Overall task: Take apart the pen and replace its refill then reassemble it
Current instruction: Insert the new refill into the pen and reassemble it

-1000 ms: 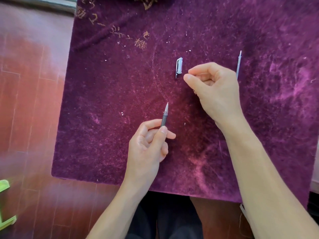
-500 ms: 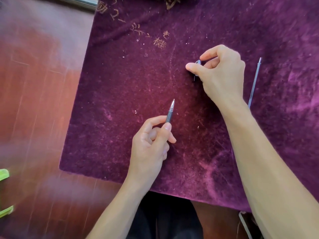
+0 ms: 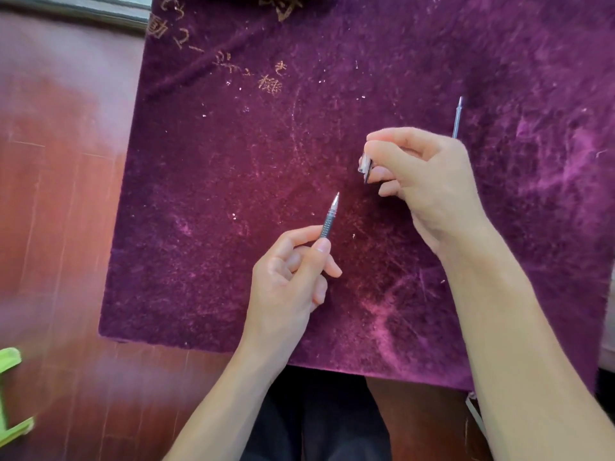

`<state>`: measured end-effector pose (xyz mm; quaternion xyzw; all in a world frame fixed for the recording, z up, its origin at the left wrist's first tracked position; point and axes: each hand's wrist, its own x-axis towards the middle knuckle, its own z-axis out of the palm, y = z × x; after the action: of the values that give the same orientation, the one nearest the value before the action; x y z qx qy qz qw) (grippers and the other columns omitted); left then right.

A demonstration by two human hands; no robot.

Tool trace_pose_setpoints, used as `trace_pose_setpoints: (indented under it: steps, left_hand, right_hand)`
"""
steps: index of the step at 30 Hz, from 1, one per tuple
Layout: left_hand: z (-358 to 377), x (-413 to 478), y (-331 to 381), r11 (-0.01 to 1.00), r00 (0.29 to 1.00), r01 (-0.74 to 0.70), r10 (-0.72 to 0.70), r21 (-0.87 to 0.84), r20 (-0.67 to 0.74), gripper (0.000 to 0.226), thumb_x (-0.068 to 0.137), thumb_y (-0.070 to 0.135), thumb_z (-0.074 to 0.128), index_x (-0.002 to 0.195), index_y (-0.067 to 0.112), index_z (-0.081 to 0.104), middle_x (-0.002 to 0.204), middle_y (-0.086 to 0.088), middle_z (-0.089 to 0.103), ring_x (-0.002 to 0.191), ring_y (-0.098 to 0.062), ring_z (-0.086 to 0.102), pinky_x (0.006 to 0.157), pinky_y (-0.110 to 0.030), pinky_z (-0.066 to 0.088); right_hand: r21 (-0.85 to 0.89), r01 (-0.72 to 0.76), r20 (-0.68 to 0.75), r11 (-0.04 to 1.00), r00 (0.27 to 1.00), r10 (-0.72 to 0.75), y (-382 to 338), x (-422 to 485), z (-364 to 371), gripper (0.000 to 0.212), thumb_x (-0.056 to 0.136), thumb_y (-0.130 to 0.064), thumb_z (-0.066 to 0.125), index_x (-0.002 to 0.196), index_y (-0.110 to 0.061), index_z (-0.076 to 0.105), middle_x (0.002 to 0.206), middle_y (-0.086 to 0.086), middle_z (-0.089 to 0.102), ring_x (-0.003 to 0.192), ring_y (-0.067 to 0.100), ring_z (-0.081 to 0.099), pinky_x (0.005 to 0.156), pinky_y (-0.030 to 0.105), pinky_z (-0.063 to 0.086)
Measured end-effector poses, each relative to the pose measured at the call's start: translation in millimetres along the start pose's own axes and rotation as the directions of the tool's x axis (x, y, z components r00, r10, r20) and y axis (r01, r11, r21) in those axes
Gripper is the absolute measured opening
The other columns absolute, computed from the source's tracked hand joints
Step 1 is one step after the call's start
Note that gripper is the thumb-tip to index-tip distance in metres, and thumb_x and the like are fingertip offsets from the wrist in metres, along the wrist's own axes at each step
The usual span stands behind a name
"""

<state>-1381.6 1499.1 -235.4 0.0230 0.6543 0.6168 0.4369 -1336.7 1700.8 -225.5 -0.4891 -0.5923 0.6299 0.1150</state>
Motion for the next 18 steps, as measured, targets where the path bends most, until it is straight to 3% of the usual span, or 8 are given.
trace_pose_setpoints:
  steps: [8, 18]
  left_hand:
    - [17.8, -8.4, -14.6, 0.999, 0.995, 0.029, -0.031, 0.022, 0.090, 0.015, 0.101, 0.021, 0.064, 0.114, 0.021, 0.071, 0.072, -0.003, 0.068, 0.048, -0.007, 0.045, 0.047, -0.017, 0.039]
    - [19.6, -16.8, -21.1, 0.996, 0.985, 0.048, -0.061, 0.081, 0.160, 0.016, 0.100, 0.021, 0.064, 0.114, 0.018, 0.071, 0.072, -0.002, 0.068, 0.048, -0.006, 0.045, 0.047, -0.016, 0.040]
  right_hand:
    - [0.302, -0.068, -0.009, 0.951, 0.997, 0.074, 40.8, -55.9, -25.1, 0.013, 0.101, -0.019, 0.072, 0.114, -0.017, 0.076, 0.101, 0.004, 0.085, 0.086, 0.011, 0.078, 0.066, 0.017, 0.054]
    - [0.375, -0.052, -0.048, 0.925, 0.996, 0.076, 58.0, -78.5, -31.0, 0.014, 0.104, -0.016, 0.070, 0.118, -0.015, 0.072, 0.106, 0.005, 0.085, 0.093, 0.015, 0.081, 0.070, 0.019, 0.056]
